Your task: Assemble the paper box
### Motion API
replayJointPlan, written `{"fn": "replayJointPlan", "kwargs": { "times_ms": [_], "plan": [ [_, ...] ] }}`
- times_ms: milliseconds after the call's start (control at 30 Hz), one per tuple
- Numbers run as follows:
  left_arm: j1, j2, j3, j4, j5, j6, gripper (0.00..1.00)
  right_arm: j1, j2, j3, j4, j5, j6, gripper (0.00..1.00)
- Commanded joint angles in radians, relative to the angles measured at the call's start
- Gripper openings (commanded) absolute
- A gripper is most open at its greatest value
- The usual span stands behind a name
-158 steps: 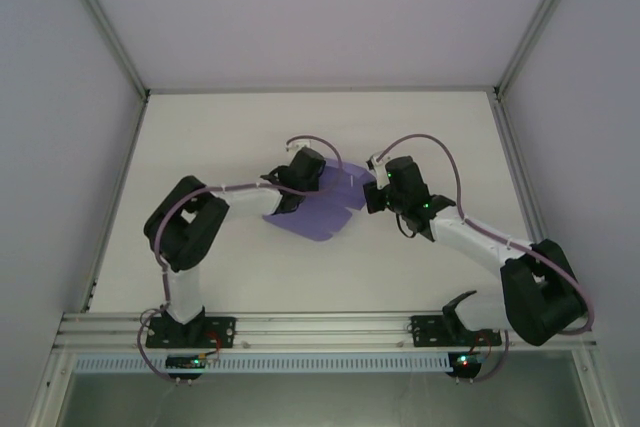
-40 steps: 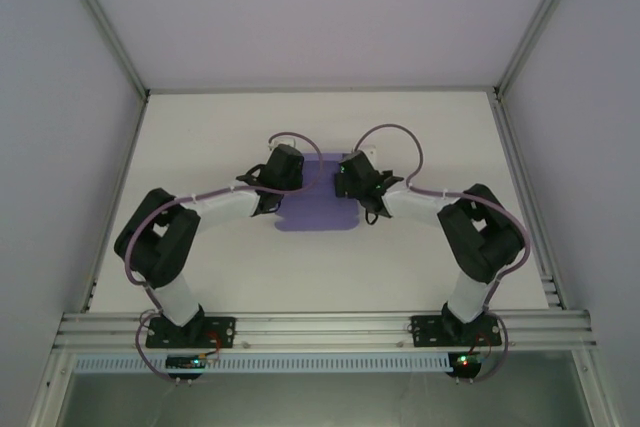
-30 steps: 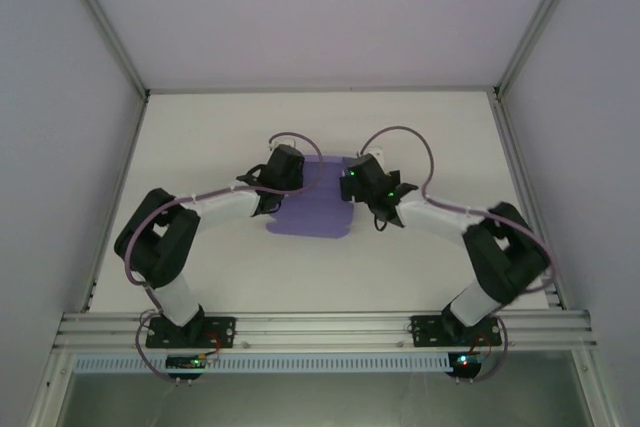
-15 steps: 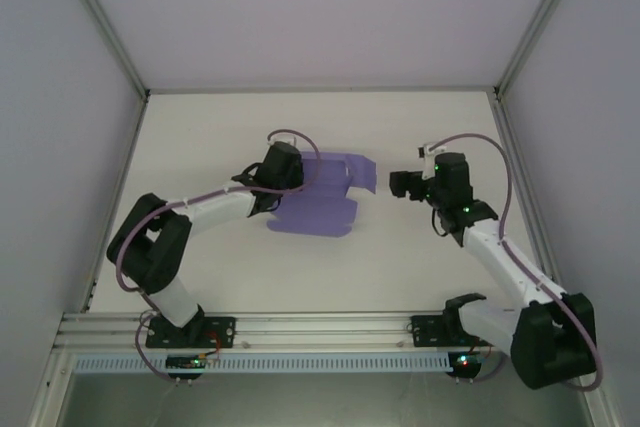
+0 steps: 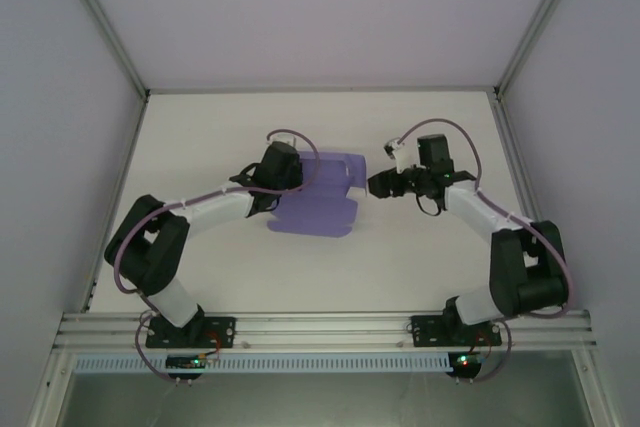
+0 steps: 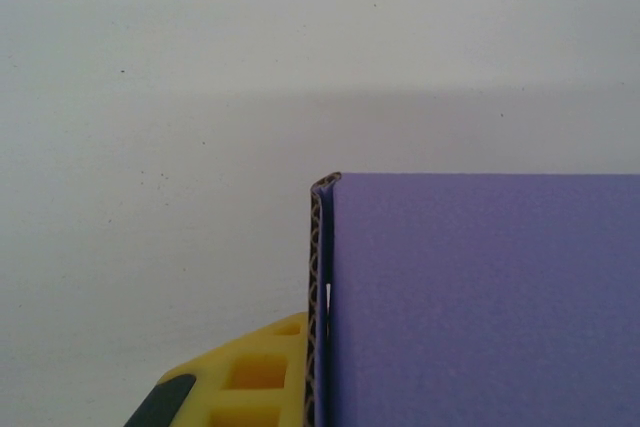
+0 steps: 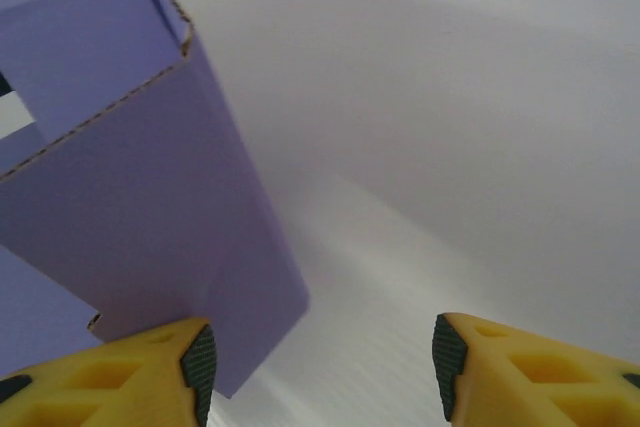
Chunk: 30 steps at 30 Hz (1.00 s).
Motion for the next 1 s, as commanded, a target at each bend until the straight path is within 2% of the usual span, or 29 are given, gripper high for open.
{"fn": "replayJointPlan", "kwargs": {
  "times_ms": [0,200,300,367,433,567,700,800,833,967],
  "plan": [
    [0.003,-0.015,0.006,0.012,0.013,0.009,0.0,0.032,0.028,0.038,0.011,-0.098,-0.04,0.59],
    [0.003,-0.008,0.01,0.007,0.018,0.006,0.0,0.098,0.097,0.081,0.044,-0.129,-0.028,0.57],
    [0.001,-0.007,0.013,-0.001,0.027,0.004,0.0,0.138,0.136,0.116,0.042,-0.083,-0.022,0.53],
    [-0.001,-0.008,0.014,-0.001,0.025,0.0,0.0,0.165,0.158,0.14,0.049,-0.032,0.0,0.46],
    [-0.003,-0.007,0.013,-0.003,0.02,-0.003,0.0,0.189,0.173,0.157,0.057,0.018,0.032,0.45],
    [-0.012,-0.005,0.017,-0.014,-0.01,-0.007,0.0,0.235,0.191,0.169,0.101,0.229,0.194,0.34],
    [-0.021,0.002,0.024,-0.015,-0.021,-0.007,0.0,0.311,0.21,0.17,0.147,0.557,0.361,0.31],
    [-0.027,0.011,0.034,-0.02,-0.017,-0.007,0.0,0.359,0.247,0.195,0.16,0.704,0.412,0.3],
    [-0.029,0.012,0.036,-0.023,-0.019,-0.008,0.0,0.367,0.261,0.204,0.163,0.737,0.428,0.27],
    [-0.033,0.018,0.037,-0.022,-0.028,-0.029,0.0,0.4,0.315,0.254,0.124,0.906,0.511,0.03]
  ]
}}
